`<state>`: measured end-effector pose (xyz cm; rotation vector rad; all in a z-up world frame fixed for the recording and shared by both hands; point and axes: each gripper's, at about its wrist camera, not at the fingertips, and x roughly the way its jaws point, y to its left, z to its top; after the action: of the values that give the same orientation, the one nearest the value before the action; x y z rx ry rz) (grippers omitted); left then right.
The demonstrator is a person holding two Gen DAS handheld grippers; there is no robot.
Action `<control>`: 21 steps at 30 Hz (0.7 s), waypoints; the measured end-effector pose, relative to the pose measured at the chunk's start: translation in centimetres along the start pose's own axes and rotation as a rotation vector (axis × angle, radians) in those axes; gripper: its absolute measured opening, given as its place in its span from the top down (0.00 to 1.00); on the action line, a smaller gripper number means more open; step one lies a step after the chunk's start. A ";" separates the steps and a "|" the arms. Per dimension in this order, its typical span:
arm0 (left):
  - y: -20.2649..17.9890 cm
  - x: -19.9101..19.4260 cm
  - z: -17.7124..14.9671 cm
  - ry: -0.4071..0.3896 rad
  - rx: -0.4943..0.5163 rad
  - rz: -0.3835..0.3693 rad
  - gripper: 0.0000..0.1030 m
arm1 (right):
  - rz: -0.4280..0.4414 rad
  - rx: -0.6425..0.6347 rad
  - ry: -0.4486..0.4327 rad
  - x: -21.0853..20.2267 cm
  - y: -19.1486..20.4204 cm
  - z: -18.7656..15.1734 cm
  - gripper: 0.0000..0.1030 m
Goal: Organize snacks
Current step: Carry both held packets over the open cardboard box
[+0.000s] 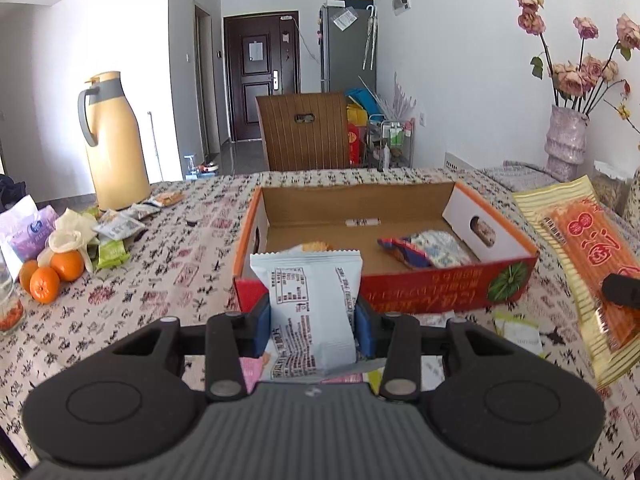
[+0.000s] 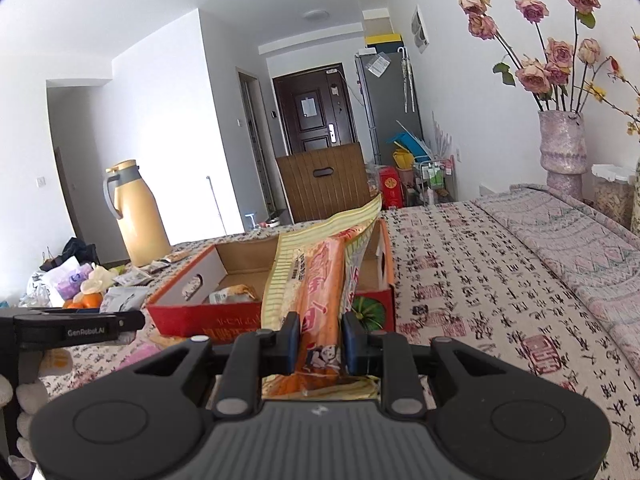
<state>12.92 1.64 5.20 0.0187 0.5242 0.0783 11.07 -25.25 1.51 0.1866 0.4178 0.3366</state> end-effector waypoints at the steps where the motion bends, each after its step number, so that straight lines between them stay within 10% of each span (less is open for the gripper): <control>1: -0.1 0.1 0.4 -0.003 0.000 0.002 0.59 | 0.002 0.001 -0.004 0.2 0.1 0.2 0.79; 21: -1.4 5.8 8.0 -0.013 -0.024 0.029 0.60 | 0.065 0.021 -0.024 8.2 1.9 6.2 0.79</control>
<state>22.08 0.71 9.18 0.0028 0.5103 0.1127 20.24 -21.18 4.50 0.2247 0.3923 0.3940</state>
